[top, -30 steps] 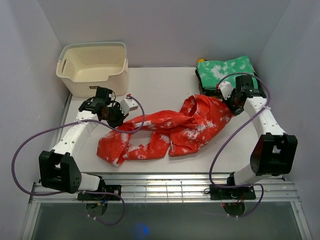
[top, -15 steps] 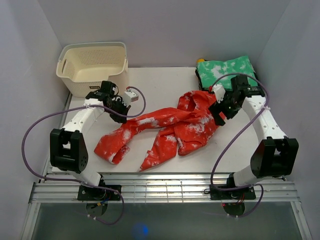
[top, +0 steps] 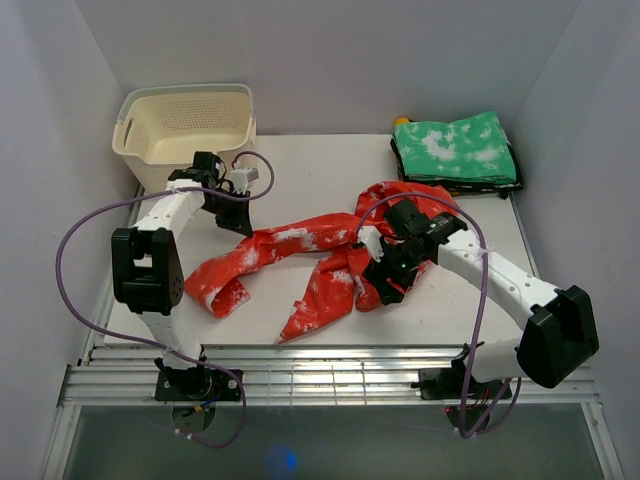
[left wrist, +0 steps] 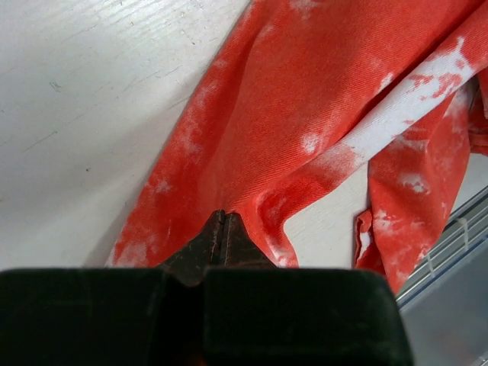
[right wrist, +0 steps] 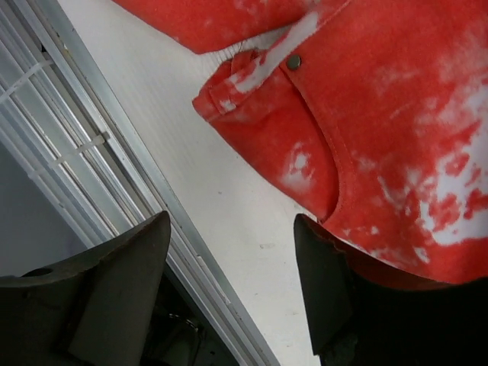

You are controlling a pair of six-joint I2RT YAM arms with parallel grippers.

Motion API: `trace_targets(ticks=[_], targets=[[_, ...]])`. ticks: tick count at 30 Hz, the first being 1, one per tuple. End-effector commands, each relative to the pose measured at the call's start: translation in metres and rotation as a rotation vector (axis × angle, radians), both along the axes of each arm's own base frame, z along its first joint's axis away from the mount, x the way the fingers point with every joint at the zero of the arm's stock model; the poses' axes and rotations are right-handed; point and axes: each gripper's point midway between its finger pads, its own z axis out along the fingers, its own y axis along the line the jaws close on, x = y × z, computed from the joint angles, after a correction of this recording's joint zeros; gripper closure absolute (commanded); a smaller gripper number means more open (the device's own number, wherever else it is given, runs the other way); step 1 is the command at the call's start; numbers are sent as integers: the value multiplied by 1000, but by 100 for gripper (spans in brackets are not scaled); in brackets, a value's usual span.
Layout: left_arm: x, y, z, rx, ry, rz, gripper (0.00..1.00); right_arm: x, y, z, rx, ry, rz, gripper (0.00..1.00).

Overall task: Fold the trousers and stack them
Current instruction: Flatten the trousers out

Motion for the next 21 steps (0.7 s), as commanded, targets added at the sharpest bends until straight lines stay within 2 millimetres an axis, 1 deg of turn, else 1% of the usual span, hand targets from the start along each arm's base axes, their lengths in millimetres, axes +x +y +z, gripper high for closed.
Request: trace_targets(ticks=[1, 3, 4, 6, 7, 9, 10, 11, 12, 13, 14, 15, 16, 17, 18, 19, 20, 21], targets=[[8, 1, 23, -47, -25, 55, 100, 10, 24, -9, -1, -9, -78, 28], [10, 5, 24, -51, -21, 75, 100, 13, 26, -18, -43, -26, -74, 25], [10, 7, 24, -51, -21, 80, 100, 12, 31, -24, -46, 11, -74, 24], [9, 10, 22, -53, -10, 87, 100, 9, 37, -28, -45, 56, -64, 20], [8, 11, 20, -52, -2, 89, 100, 10, 42, -32, -44, 86, -58, 19], [6, 12, 19, -50, 1, 86, 100, 12, 48, -37, -48, 93, -53, 18], [6, 14, 18, -46, 0, 87, 100, 15, 47, -45, -74, 96, -59, 18], [5, 14, 18, -44, -2, 86, 100, 16, 46, -50, -94, 93, -64, 21], [5, 15, 20, -42, -7, 85, 100, 18, 44, -55, -117, 83, -69, 38], [3, 15, 22, -42, -14, 74, 100, 27, 37, -61, -167, 42, -87, 50], [2, 16, 24, -44, -20, 68, 100, 29, 29, -65, -202, 20, -99, 62], [3, 19, 31, -46, -38, 66, 100, 33, 22, -65, -223, -5, -111, 92], [4, 19, 37, -52, -53, 59, 100, 40, 15, -58, -234, -67, -131, 92], [4, 15, 47, -82, -79, 25, 100, 43, 8, -53, -228, -84, -144, 92], [8, 26, 58, -98, -112, 46, 100, 45, -4, -50, -256, -120, -146, 92], [9, 27, 66, -118, -125, 45, 100, 52, -16, -33, -262, -197, -168, 92], [15, 27, 83, -139, -171, 30, 100, 59, -29, -24, -269, -233, -187, 92], [14, 22, 97, -197, -192, 5, 100, 64, -38, -14, -272, -276, -194, 92]])
